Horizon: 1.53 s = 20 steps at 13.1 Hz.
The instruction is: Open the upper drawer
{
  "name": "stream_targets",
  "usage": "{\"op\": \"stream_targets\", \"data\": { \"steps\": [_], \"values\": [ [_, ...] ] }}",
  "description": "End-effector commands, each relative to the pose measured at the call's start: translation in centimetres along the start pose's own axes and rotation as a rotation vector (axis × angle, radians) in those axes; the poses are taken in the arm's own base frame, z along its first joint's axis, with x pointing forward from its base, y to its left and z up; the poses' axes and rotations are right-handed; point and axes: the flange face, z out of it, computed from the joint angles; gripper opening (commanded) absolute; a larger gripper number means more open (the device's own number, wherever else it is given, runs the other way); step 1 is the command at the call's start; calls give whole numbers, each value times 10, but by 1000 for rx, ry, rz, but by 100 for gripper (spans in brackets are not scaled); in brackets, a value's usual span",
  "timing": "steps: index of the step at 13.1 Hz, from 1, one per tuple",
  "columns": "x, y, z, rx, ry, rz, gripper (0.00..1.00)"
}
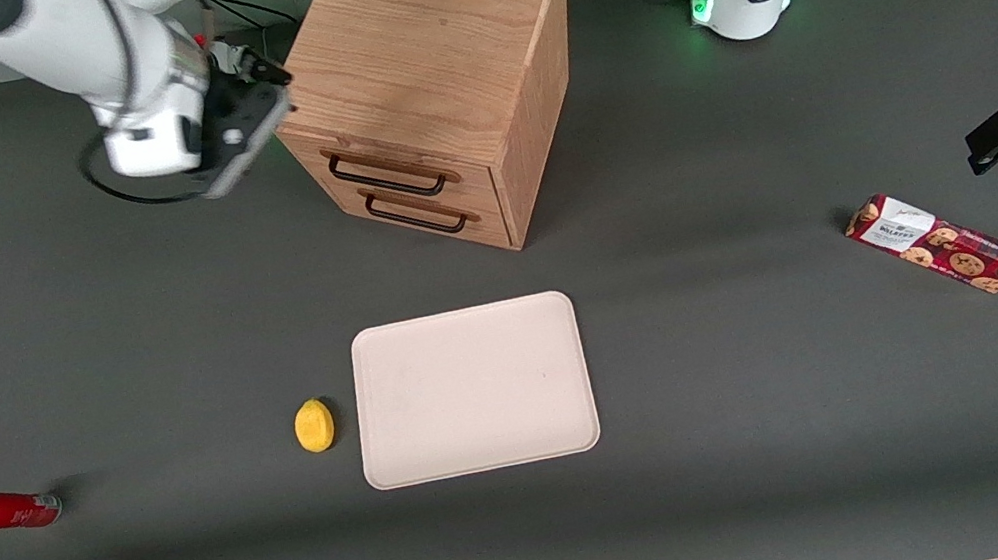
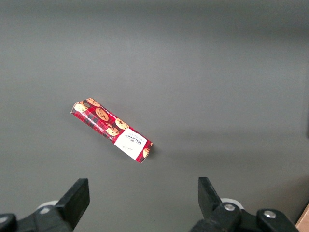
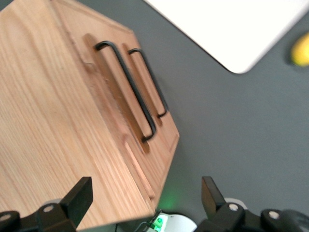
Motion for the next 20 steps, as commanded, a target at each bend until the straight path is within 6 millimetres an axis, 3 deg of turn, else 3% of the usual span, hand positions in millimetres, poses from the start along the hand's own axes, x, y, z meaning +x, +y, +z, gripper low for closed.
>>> {"op": "stream_targets", "data": {
  "steps": [1, 4, 8, 12, 15, 20],
  "values": [
    [31, 13, 20, 89, 3, -75, 100],
    [57, 35, 57, 166, 9, -132, 100],
    [64, 45, 93, 172, 19, -100, 100],
    [65, 43, 111, 173, 12, -65, 100],
    [70, 24, 132, 195, 6, -74, 100],
    [72, 28, 145, 190, 24, -58, 100]
  ]
}}
